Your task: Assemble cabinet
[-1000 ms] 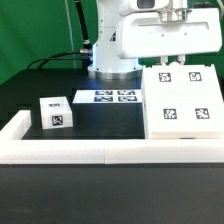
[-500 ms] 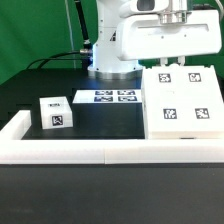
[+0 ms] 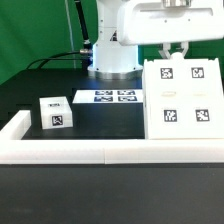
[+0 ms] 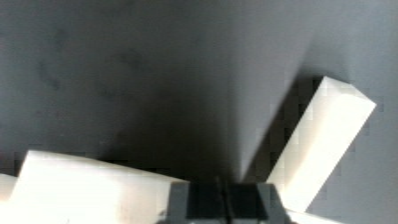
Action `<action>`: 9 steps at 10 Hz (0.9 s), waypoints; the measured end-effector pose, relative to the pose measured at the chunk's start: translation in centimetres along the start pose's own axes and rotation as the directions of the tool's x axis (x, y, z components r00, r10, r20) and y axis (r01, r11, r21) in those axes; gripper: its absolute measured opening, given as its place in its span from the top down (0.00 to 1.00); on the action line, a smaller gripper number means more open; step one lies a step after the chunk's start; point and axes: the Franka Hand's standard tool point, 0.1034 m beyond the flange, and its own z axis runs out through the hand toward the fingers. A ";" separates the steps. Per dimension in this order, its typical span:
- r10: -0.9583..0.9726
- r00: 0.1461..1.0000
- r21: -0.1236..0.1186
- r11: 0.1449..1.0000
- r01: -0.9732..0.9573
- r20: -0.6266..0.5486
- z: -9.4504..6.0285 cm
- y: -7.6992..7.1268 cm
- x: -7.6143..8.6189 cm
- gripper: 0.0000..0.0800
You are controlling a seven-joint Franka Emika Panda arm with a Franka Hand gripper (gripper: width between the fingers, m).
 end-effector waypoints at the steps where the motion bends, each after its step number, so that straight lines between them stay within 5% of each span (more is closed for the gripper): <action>1: 0.000 1.000 0.001 1.000 0.000 0.003 0.2 0.0 -0.1 1.00; 9: -0.004 1.000 0.003 1.000 0.004 0.021 -2.0 0.6 1.2 1.00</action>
Offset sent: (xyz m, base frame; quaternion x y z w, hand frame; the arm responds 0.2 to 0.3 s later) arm 0.0000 0.0000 0.0000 0.0000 0.0000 0.0000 1.0000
